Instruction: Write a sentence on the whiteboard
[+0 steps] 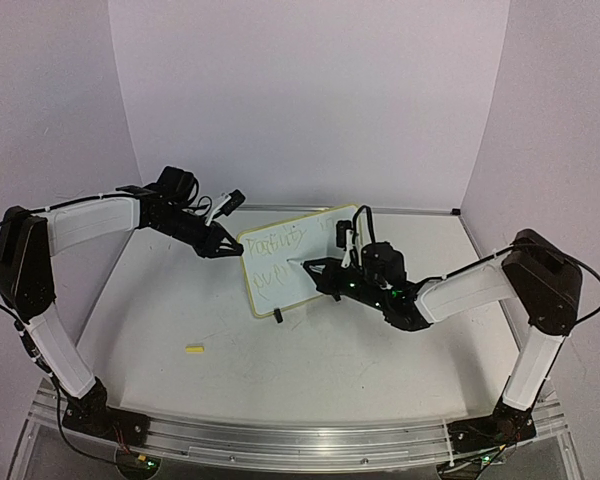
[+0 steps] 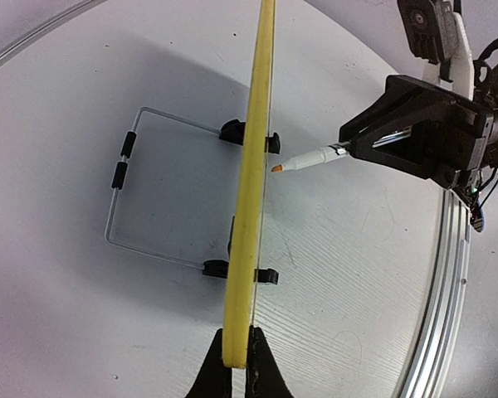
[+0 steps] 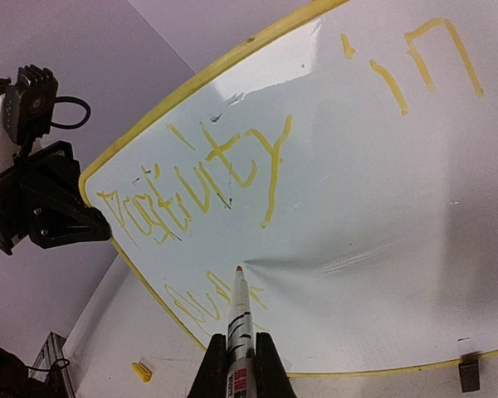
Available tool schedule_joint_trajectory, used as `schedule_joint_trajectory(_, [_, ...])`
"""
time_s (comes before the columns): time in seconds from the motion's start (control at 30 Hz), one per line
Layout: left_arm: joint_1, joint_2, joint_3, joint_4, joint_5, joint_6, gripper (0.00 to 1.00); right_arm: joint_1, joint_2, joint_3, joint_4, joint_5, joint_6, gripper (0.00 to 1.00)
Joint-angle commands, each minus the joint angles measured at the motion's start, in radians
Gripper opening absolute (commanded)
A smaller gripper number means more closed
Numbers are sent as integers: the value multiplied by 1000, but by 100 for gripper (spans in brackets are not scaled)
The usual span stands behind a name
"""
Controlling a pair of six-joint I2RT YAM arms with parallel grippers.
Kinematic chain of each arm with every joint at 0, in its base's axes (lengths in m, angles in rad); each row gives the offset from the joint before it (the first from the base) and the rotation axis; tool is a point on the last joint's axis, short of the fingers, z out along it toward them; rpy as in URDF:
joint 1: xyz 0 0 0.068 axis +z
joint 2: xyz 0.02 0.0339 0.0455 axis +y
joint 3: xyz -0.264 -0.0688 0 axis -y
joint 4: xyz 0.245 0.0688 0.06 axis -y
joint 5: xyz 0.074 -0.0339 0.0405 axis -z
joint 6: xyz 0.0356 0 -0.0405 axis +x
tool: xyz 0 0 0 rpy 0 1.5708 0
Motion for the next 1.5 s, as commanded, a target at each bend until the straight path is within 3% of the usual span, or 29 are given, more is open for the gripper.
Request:
schedule_joint_trajectory(0.0, [-20, 23, 9, -76, -47, 21, 0, -5, 23, 34, 24, 31, 6, 0])
schedule_joint_trajectory(0.7, [-20, 19, 9, -77, -47, 21, 0, -12, 17, -49, 2, 78, 50, 0])
schedule_joint_trajectory(0.97, [-20, 17, 8, -75, -46, 20, 0, -13, -54, -79, 46, 57, 11, 0])
schedule_joint_trajectory(1.47, [-20, 20, 8, -75, -47, 21, 0, -30, -11, -19, 46, 63, 16, 0])
